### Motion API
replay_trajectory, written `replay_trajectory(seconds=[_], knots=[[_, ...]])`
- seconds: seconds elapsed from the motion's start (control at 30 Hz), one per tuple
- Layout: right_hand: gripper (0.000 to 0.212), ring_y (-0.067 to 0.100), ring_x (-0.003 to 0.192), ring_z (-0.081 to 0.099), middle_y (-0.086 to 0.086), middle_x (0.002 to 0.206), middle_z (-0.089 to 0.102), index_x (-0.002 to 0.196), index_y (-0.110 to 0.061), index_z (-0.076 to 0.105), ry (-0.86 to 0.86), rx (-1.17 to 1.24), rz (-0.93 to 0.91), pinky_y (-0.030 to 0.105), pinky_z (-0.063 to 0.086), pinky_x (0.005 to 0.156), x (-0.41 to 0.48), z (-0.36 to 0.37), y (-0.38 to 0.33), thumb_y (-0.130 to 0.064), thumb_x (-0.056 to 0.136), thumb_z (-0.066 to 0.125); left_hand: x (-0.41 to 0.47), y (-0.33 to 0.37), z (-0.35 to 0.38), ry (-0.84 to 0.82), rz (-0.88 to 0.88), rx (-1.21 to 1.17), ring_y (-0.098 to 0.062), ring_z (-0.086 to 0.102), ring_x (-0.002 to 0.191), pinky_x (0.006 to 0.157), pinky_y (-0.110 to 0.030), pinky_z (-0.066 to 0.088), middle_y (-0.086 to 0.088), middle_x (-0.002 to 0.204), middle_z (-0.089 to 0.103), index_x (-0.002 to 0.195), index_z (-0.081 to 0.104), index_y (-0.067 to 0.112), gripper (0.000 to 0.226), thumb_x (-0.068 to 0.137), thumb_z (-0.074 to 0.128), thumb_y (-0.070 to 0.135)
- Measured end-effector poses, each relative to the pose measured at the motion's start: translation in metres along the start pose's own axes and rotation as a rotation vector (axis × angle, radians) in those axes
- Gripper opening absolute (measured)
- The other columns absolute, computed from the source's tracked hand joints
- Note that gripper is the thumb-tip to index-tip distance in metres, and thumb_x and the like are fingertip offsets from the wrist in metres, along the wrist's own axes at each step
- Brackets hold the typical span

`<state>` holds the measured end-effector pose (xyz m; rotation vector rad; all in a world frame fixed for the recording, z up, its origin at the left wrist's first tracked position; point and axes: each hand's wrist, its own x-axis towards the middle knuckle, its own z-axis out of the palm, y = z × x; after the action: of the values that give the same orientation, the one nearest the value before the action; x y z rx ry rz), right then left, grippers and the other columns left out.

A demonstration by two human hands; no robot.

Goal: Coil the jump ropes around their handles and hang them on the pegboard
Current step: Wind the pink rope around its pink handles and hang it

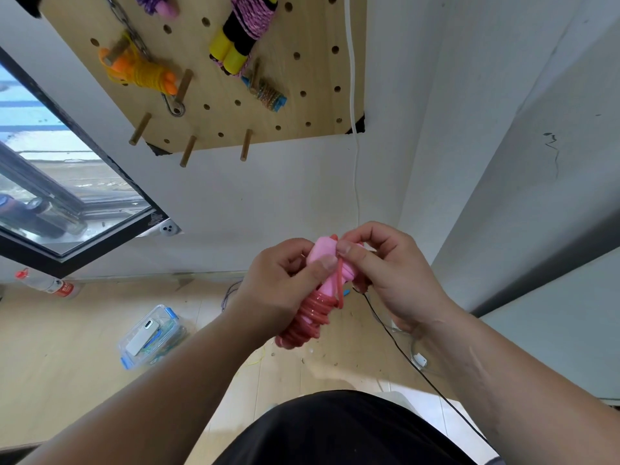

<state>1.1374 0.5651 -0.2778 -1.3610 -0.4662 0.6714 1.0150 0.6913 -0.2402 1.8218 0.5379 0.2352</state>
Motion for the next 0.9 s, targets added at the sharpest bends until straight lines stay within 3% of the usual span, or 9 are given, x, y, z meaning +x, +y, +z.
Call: replay_trajectory(seconds=[0.1, 0.33, 0.43, 0.5, 0.6, 0.7, 0.83, 0.9], knots=[[0.011, 0.024, 0.059, 0.051, 0.011, 0.07, 0.062, 0.085, -0.007, 0.066, 0.002, 0.004, -0.028, 0.031, 0.043, 0.051, -0.003, 0.005, 0.001, -0.013, 0.089, 0.074, 0.002, -0.002, 0.002, 0.005, -0.003, 0.09, -0.017, 0.072, 0.062, 0.058, -0.029, 0.056, -0.005, 0.073, 0.074, 0.092, 0.067, 0.008, 0.023, 0.098, 0.062, 0.029], [0.014, 0.015, 0.052, 0.053, 0.006, 0.061, 0.063, 0.08, -0.006, 0.067, -0.115, -0.135, -0.039, 0.031, 0.042, 0.052, 0.003, 0.0, -0.012, -0.011, 0.092, 0.07, 0.0, -0.006, 0.005, 0.072, 0.042, 0.127, -0.027, 0.07, 0.064, 0.057, -0.051, 0.057, -0.01, 0.075, 0.069, 0.091, 0.063, 0.012, 0.042, 0.101, 0.049, 0.05], [0.013, 0.013, 0.058, 0.057, 0.005, 0.067, 0.067, 0.079, -0.009, 0.07, -0.214, -0.219, -0.027, 0.029, 0.046, 0.056, 0.006, -0.002, -0.017, -0.016, 0.09, 0.073, 0.001, -0.004, 0.006, 0.11, 0.074, 0.184, -0.016, 0.067, 0.062, 0.056, -0.038, 0.056, -0.009, 0.073, 0.066, 0.086, 0.063, 0.01, 0.045, 0.101, 0.049, 0.051], [0.014, 0.02, 0.066, 0.062, 0.005, 0.075, 0.071, 0.079, -0.017, 0.071, -0.242, -0.3, -0.023, 0.036, 0.05, 0.063, 0.008, -0.003, -0.016, -0.026, 0.082, 0.082, 0.003, -0.005, 0.007, 0.128, 0.073, 0.182, -0.014, 0.065, 0.059, 0.055, -0.033, 0.054, -0.009, 0.071, 0.066, 0.084, 0.062, 0.008, 0.044, 0.1, 0.05, 0.047], [0.022, 0.017, 0.073, 0.064, 0.001, 0.079, 0.072, 0.077, -0.022, 0.071, -0.278, -0.414, -0.004, 0.037, 0.051, 0.07, 0.012, -0.005, -0.014, -0.034, 0.07, 0.088, 0.004, -0.01, 0.007, 0.126, 0.043, 0.157, -0.027, 0.067, 0.062, 0.058, -0.05, 0.054, -0.012, 0.07, 0.066, 0.081, 0.061, 0.009, 0.042, 0.102, 0.051, 0.044], [0.03, 0.01, 0.067, 0.059, -0.002, 0.075, 0.069, 0.078, -0.02, 0.067, -0.293, -0.461, 0.021, 0.032, 0.048, 0.065, 0.014, -0.005, -0.014, -0.032, 0.067, 0.092, 0.006, -0.013, 0.008, 0.107, 0.013, 0.139, -0.027, 0.07, 0.059, 0.056, -0.053, 0.055, -0.012, 0.07, 0.068, 0.083, 0.062, 0.008, 0.039, 0.103, 0.053, 0.04], [0.061, 0.021, 0.076, 0.064, 0.004, 0.087, 0.069, 0.1, -0.029, 0.05, -0.298, -0.536, 0.04, 0.04, 0.053, 0.071, 0.02, -0.002, -0.016, -0.04, 0.06, 0.094, 0.01, -0.015, 0.006, 0.057, -0.06, 0.086, -0.032, 0.068, 0.057, 0.054, -0.057, 0.056, -0.016, 0.07, 0.069, 0.08, 0.062, 0.014, 0.042, 0.095, 0.054, 0.052], [0.071, 0.021, 0.08, 0.068, 0.003, 0.089, 0.07, 0.111, -0.033, 0.046, -0.337, -0.522, 0.068, 0.041, 0.055, 0.076, 0.022, -0.003, -0.017, -0.041, 0.059, 0.094, 0.013, -0.015, 0.005, 0.037, -0.088, 0.094, -0.036, 0.068, 0.064, 0.06, -0.06, 0.057, -0.017, 0.072, 0.069, 0.079, 0.063, 0.014, 0.043, 0.094, 0.054, 0.054]])
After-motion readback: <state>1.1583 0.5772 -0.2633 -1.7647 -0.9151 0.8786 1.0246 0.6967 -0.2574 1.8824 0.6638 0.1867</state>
